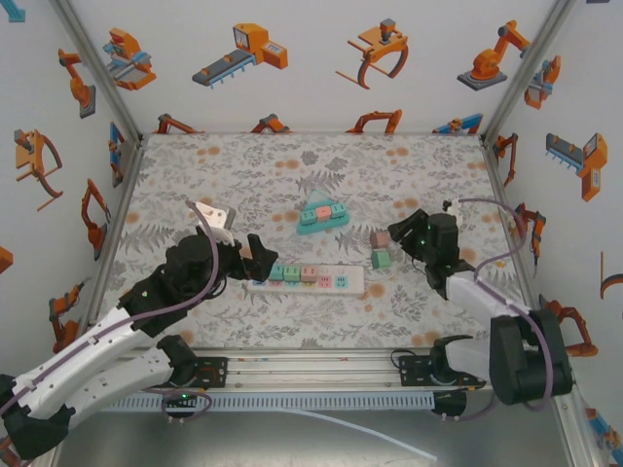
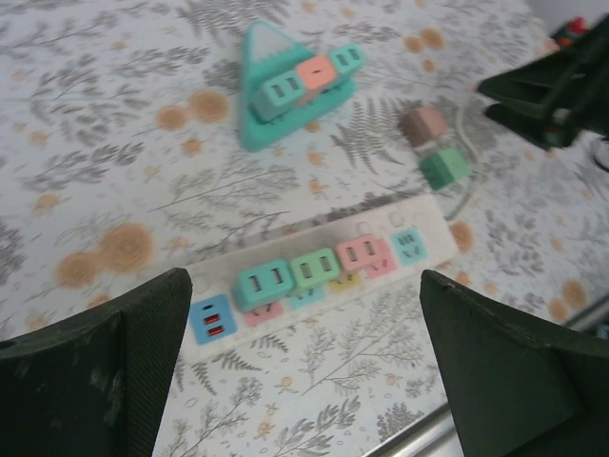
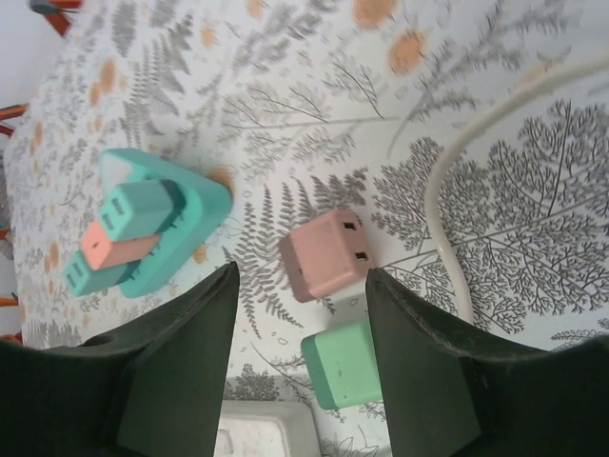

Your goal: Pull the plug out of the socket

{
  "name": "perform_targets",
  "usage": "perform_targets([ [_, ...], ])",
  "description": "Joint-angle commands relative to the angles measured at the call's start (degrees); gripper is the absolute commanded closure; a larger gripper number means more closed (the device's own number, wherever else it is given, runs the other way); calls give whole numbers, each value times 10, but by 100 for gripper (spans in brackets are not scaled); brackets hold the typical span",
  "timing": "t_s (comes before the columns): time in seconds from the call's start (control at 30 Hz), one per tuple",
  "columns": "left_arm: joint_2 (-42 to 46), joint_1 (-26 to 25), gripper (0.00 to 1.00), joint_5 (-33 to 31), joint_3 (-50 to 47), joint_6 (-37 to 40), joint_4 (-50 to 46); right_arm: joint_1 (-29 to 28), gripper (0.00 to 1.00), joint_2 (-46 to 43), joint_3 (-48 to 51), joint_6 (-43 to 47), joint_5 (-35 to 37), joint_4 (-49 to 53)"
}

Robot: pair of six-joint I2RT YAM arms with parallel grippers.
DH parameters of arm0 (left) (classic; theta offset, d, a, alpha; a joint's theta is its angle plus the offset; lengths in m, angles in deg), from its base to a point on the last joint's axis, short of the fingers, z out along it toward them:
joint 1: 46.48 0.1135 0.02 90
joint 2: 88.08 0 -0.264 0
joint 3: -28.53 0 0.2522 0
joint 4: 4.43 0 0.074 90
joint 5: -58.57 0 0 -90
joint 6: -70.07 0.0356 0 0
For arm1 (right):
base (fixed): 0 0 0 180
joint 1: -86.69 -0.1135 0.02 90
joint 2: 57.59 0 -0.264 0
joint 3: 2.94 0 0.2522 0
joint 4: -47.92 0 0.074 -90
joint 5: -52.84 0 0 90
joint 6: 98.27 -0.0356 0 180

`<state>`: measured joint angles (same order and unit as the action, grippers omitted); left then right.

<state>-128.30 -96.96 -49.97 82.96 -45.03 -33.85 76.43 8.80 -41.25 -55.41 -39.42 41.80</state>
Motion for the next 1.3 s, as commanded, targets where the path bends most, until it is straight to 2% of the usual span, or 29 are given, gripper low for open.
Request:
perform_targets([
  [0.0,6,11,3,-121,-10,-61,-67,-18,47,-60,6,120,-13,-15],
  [0.13,7,41,3,-115,-22,-85,-76,-54,47,-107,-4,232,-84,-40],
  [0.33,-15,82,3,-82,-35,-115,-79,-187,48,-123,-20,492,-190,-44],
  [0.5,-44,107,3,-52,-36,-136,-86,-282,46,-65,-80,644,-270,44],
  [0.67,-70,122,2,-26,-44,-144,-84,-348,43,21,-147,760,-280,135],
  [0.83,-86,129,0,-5,-51,-144,-82,-367,43,95,-187,796,-277,151],
  [1.1,-126,140,6,23,-57,-162,-97,-370,43,182,-217,794,-280,123],
  [1.27,-153,142,10,39,-74,-167,-69,-371,45,216,-220,786,-275,111],
])
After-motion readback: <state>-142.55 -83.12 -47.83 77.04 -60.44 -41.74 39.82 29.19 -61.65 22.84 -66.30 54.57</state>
